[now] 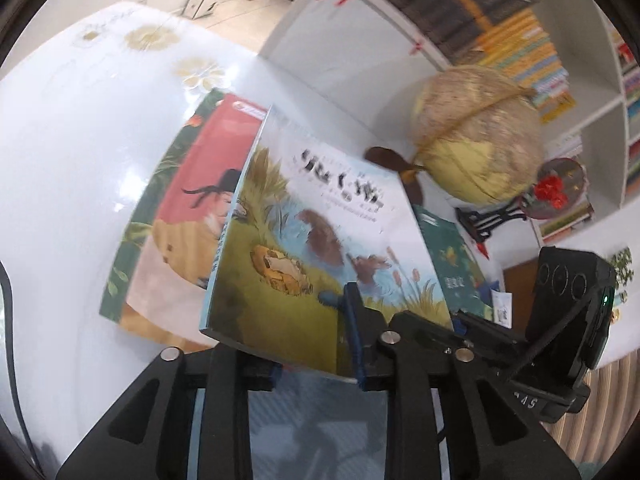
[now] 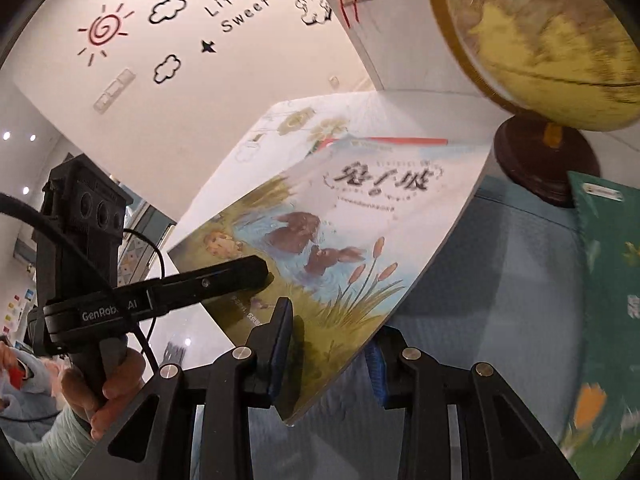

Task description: Organize books

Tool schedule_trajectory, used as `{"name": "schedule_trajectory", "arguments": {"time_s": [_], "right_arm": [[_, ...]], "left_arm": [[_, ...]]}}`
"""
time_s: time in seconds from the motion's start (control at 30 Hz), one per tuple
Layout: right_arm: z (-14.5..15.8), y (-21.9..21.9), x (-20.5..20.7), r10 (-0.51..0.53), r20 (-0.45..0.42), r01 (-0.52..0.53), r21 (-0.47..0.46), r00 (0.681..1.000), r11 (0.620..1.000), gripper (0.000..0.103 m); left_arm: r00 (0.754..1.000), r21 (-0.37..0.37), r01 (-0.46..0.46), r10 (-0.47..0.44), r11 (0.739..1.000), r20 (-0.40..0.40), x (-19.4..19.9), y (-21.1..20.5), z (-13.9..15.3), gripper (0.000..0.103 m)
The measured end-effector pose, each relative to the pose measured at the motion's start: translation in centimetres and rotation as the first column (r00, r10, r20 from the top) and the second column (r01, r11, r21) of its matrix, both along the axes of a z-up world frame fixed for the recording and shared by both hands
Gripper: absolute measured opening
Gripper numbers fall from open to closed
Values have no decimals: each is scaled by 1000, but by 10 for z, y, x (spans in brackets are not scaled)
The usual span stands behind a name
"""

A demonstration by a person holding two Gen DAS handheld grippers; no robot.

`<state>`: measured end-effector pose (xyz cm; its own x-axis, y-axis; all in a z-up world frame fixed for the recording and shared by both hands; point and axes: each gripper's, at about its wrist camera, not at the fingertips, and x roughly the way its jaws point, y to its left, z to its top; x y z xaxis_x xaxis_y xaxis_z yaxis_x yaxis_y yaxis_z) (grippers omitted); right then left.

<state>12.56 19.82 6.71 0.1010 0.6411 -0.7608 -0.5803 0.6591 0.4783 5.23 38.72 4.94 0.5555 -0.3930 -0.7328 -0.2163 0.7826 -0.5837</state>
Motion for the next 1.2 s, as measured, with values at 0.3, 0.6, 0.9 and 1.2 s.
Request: {"name": "schedule_trajectory", "arguments": {"time_s": [0.3, 0.6, 0.9, 1.2], "right_arm": [[-22, 14, 16, -10, -21, 8, -55, 1000, 998, 35], [-17, 2, -4, -6, -44, 1, -93, 999, 996, 35], [-8, -99, -70, -136, -110, 123, -120, 985, 985, 44], [-12, -204, -131, -280, -142, 249, -201, 950, 947, 49]], "left_arm": [[996, 2, -62, 62, 998, -61, -27, 15, -22, 28], [985, 149, -116, 133, 982, -108, -68, -6, -11, 28], [997, 129, -53, 60, 990, -44, -79, -69, 12, 28], [1000, 98, 28, -28, 995, 1, -78, -116, 31, 28]]}}
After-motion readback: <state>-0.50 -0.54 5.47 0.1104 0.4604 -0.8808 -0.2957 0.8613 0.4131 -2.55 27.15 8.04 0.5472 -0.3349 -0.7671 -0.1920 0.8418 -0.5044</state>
